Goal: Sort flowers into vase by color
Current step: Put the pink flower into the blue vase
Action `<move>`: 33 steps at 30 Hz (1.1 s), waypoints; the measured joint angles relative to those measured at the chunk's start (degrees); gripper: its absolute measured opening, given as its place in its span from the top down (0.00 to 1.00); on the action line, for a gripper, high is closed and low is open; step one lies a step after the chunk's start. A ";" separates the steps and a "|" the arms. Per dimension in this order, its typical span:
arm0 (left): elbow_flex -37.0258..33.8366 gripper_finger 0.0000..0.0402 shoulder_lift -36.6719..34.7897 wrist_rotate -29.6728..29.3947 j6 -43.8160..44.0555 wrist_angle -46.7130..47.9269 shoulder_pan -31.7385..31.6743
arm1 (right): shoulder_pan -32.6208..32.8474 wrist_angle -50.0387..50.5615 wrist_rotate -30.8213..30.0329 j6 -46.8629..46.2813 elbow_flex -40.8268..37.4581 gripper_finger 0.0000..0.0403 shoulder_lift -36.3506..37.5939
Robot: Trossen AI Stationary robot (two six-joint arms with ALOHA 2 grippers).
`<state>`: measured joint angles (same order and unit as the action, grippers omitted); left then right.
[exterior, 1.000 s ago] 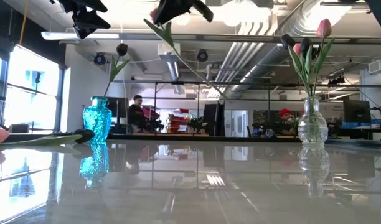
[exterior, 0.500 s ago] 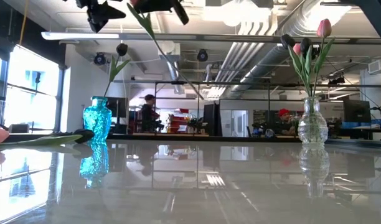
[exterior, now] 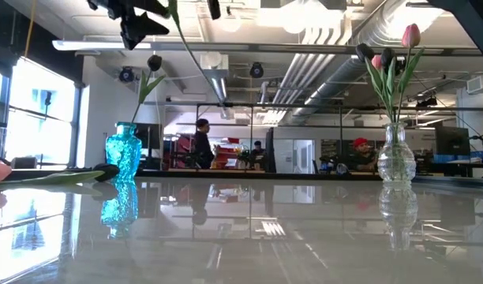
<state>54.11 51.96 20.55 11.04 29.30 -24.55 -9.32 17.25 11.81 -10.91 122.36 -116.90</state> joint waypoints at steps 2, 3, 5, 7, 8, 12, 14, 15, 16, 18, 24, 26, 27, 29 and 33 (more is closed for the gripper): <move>0.00 0.55 0.92 0.67 0.33 -0.53 0.35 | -0.44 -1.08 0.87 0.91 0.19 1.00 0.00; 0.00 0.55 1.39 0.93 0.32 -0.88 0.61 | -0.55 -1.55 0.90 1.21 0.25 1.00 0.00; -0.02 0.55 2.13 1.07 -0.44 -1.35 1.35 | -0.86 -2.52 1.11 1.92 0.25 1.00 0.00; -0.02 0.55 2.88 1.17 -1.41 -2.96 2.28 | -1.24 -3.80 2.07 1.94 0.25 1.00 0.00; -0.02 0.55 3.22 1.13 -1.67 -3.61 2.68 | -1.38 -4.49 2.78 1.74 0.25 1.00 0.00; -0.02 0.56 3.55 0.70 -1.22 -7.49 3.77 | -1.75 -5.63 6.81 0.91 0.25 1.00 0.00; -0.02 0.59 3.34 -0.23 -1.19 -8.66 4.13 | -1.94 -5.60 7.46 0.89 0.25 1.00 0.00; -0.02 0.60 3.17 -0.93 -1.15 -8.72 4.24 | -2.01 -5.68 8.08 0.89 0.25 1.00 0.00; -0.02 0.62 2.92 -1.83 -1.13 -8.73 4.37 | -2.11 -5.84 8.44 0.89 0.25 1.00 0.00; -0.02 0.66 2.26 -2.97 -1.15 -8.66 4.37 | -2.32 -6.11 8.48 0.90 0.25 1.00 0.00; -0.02 0.81 0.39 -3.14 -1.22 -8.22 4.37 | -2.86 -8.51 9.49 0.91 0.25 1.00 0.00; -0.02 0.87 -0.19 -3.14 -1.74 -8.22 4.37 | -2.84 -9.43 10.63 0.90 0.25 1.00 0.00; -0.02 0.90 -0.46 -3.14 -2.13 -8.22 4.37 | -2.84 -9.71 11.18 0.88 0.25 1.00 0.00; -0.02 0.96 -0.91 -3.18 -2.43 -8.07 4.34 | -2.82 -9.78 11.24 0.33 0.27 1.00 0.00; -0.06 0.98 -1.73 -6.81 -3.85 -6.98 4.35 | -2.83 -9.27 11.24 -0.62 0.27 0.95 0.00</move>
<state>54.04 50.23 13.73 7.20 22.32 -20.21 -12.16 7.98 23.05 -11.53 122.63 -116.90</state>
